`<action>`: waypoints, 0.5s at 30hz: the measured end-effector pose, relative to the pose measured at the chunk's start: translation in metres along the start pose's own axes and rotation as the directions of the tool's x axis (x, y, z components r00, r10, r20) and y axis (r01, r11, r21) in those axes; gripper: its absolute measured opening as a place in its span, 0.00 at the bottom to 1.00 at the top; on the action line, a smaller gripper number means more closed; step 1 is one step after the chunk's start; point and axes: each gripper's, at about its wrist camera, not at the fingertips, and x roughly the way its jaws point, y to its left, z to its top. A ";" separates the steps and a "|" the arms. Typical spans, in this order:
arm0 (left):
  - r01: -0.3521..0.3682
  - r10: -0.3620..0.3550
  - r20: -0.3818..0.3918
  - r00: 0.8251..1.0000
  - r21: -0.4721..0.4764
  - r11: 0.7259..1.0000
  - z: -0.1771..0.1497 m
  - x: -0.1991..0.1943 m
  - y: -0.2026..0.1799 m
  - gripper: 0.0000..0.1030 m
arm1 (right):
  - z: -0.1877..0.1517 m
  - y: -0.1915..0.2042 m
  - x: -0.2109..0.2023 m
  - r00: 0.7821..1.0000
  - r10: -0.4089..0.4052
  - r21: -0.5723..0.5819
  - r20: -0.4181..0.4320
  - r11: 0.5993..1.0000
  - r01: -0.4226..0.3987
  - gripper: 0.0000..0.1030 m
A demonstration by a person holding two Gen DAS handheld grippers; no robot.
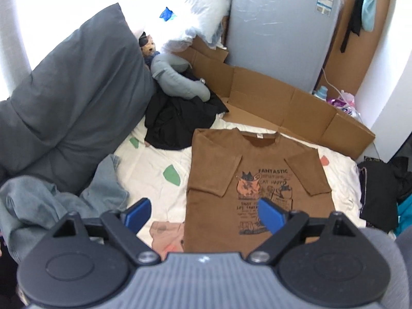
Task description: Fold clothes
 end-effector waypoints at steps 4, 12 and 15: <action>0.002 -0.002 -0.005 1.000 -0.009 1.000 -0.018 0.006 0.007 0.89 | -0.031 0.003 0.006 1.000 0.009 0.044 -0.010 0.999 -0.008 0.63; -0.006 0.004 -0.074 0.997 -0.039 0.999 -0.059 0.034 0.024 0.88 | -0.089 -0.002 0.026 0.993 -0.094 0.092 -0.076 0.991 0.100 0.63; -0.010 0.003 -0.114 0.994 -0.065 0.998 -0.074 0.048 0.033 0.87 | -0.110 -0.008 0.038 0.985 -0.134 0.101 -0.109 0.984 0.145 0.63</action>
